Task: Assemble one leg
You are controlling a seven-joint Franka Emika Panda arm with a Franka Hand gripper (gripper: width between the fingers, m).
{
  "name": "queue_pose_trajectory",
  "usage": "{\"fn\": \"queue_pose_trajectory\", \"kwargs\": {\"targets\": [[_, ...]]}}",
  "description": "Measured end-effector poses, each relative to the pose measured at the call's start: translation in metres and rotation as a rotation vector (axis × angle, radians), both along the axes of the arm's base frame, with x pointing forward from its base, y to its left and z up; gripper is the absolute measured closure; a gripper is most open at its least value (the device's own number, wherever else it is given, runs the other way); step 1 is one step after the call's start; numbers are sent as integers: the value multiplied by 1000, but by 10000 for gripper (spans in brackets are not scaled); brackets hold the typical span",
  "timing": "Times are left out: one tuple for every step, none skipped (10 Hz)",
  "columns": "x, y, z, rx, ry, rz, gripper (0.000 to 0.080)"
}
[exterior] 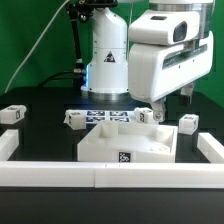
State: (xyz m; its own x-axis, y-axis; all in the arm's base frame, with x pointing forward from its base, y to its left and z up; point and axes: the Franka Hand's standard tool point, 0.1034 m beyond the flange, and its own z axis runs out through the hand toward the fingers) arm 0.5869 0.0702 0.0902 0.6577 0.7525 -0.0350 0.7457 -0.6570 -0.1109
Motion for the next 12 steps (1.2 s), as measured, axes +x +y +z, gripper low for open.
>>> {"fn": "queue_pose_trajectory", "kwargs": {"targets": [[1, 2, -1, 20, 16, -28, 150], [1, 2, -1, 20, 16, -28, 150], [1, 2, -1, 20, 16, -27, 150], [1, 2, -1, 20, 16, -28, 150], [1, 2, -1, 20, 16, -28, 150], [1, 2, -1, 20, 16, -28, 150], [1, 2, -1, 20, 16, -28, 150], [1, 2, -1, 20, 16, -28, 150], [1, 2, -1, 20, 16, -28, 150], [1, 2, -1, 20, 16, -28, 150], [1, 2, -2, 20, 15, -27, 150], [0, 1, -4, 23, -26, 0, 150]]}}
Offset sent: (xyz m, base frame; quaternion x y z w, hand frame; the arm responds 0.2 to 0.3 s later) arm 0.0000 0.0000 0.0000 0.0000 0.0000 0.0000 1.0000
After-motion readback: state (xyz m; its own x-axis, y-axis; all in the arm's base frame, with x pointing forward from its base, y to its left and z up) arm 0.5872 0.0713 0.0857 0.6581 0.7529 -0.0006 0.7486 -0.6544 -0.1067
